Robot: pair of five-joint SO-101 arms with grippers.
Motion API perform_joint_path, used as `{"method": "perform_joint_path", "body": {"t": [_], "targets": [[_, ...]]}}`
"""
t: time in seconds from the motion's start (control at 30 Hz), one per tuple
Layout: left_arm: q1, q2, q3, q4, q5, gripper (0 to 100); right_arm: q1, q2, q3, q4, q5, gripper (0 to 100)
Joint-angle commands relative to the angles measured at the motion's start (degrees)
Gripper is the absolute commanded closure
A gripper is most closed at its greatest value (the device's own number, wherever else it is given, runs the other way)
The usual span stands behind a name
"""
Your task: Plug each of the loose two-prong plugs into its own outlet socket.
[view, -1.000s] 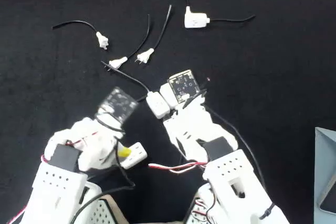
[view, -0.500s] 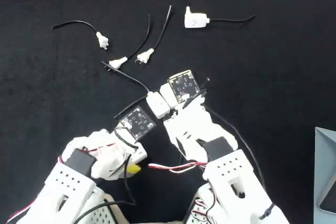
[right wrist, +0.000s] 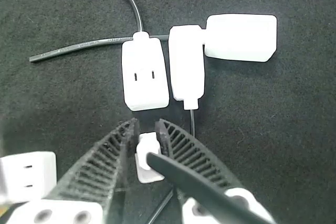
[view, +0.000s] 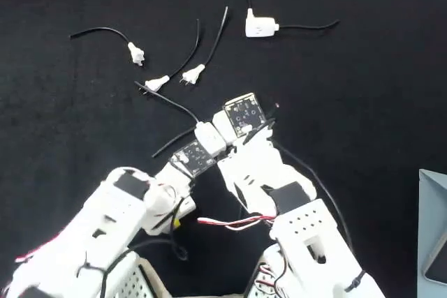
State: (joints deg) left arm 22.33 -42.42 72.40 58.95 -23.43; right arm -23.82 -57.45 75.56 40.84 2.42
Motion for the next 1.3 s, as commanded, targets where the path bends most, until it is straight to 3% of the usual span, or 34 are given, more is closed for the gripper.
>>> {"method": "perform_joint_path", "body": {"t": [0.0, 0.17, 0.37, 0.63, 0.8, 1.27], "targets": [[0.1, 7.2, -5.9, -3.9, 1.5, 86, 0.5, -0.8, -2.9, -0.2, 0.4, 98.7], [-5.0, 11.9, -8.7, -7.5, 4.8, 88, 0.5, -0.8, -2.9, -0.2, 0.4, 98.7], [-9.5, 12.8, -10.0, -7.6, 11.3, 65, 0.5, -0.8, -2.9, -0.2, 0.4, 98.7], [-11.3, 7.8, -10.2, -4.9, 10.5, 66, 0.5, -0.8, -3.4, -0.2, -0.1, 98.7], [-20.3, -1.0, -9.9, -4.1, 14.4, 66, -0.3, -0.8, -5.4, 0.3, -0.2, 98.7], [-34.8, -12.6, -6.8, -7.1, 23.8, 66, -20.5, -0.6, -7.3, -4.0, -3.9, 98.7]]}}
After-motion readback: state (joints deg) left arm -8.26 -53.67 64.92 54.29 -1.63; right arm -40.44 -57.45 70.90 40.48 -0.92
